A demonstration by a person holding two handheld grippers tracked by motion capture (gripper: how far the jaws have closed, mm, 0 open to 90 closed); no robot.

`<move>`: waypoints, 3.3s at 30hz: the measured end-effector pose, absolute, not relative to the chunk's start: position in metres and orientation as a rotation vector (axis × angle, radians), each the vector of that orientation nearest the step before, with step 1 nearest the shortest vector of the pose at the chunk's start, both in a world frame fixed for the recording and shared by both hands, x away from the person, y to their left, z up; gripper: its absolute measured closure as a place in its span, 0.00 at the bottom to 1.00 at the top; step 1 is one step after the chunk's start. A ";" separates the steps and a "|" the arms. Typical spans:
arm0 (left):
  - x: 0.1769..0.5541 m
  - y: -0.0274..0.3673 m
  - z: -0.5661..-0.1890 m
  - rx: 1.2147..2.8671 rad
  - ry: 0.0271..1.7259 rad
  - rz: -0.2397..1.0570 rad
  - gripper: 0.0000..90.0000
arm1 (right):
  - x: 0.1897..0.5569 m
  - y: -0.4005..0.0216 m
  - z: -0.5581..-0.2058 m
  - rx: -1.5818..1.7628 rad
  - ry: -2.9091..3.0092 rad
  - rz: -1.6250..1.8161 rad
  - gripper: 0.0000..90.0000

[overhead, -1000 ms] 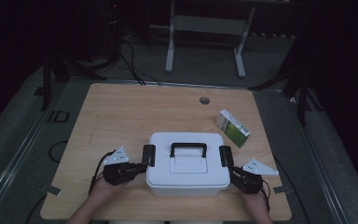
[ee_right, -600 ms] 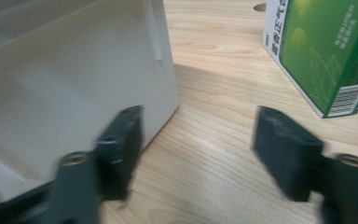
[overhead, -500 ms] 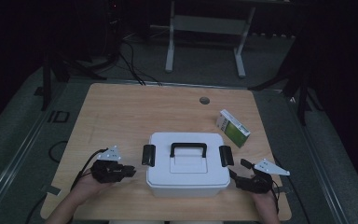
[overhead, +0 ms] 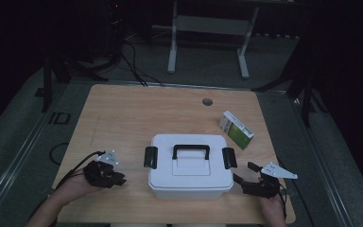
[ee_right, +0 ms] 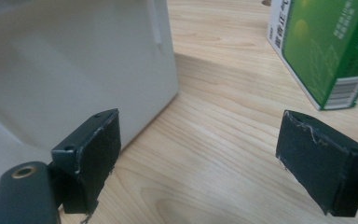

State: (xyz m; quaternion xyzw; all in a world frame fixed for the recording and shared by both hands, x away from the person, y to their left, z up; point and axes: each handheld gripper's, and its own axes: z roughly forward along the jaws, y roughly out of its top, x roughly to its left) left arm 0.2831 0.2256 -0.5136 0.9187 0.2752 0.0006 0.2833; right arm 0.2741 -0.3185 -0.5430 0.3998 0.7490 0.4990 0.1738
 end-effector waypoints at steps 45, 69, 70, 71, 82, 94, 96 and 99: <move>0.283 0.255 -0.474 2.764 0.871 -0.234 0.15 | 0.256 -0.331 -0.548 1.090 2.127 1.447 0.15; 0.294 0.196 -0.401 2.840 0.618 -0.136 0.16 | 0.257 -0.333 -0.553 1.097 2.147 1.440 0.15; 0.294 0.192 -0.397 2.844 0.598 -0.132 0.16 | 0.257 -0.333 -0.553 1.096 2.147 1.441 0.15; 0.293 0.188 -0.395 2.852 0.590 -0.124 0.16 | 0.257 -0.334 -0.553 1.096 2.146 1.444 0.15; 0.300 0.147 -0.363 2.886 0.455 -0.086 0.16 | 0.258 -0.332 -0.554 1.093 2.161 1.441 0.15; 0.323 0.091 -0.359 2.907 0.326 -0.085 0.16 | 0.258 -0.332 -0.554 1.086 2.171 1.448 0.15; 0.326 0.082 -0.359 2.917 0.311 -0.080 0.16 | 0.258 -0.332 -0.554 1.084 2.171 1.449 0.15; 0.332 0.072 -0.359 2.923 0.290 -0.087 0.16 | 0.258 -0.332 -0.554 1.085 2.174 1.448 0.15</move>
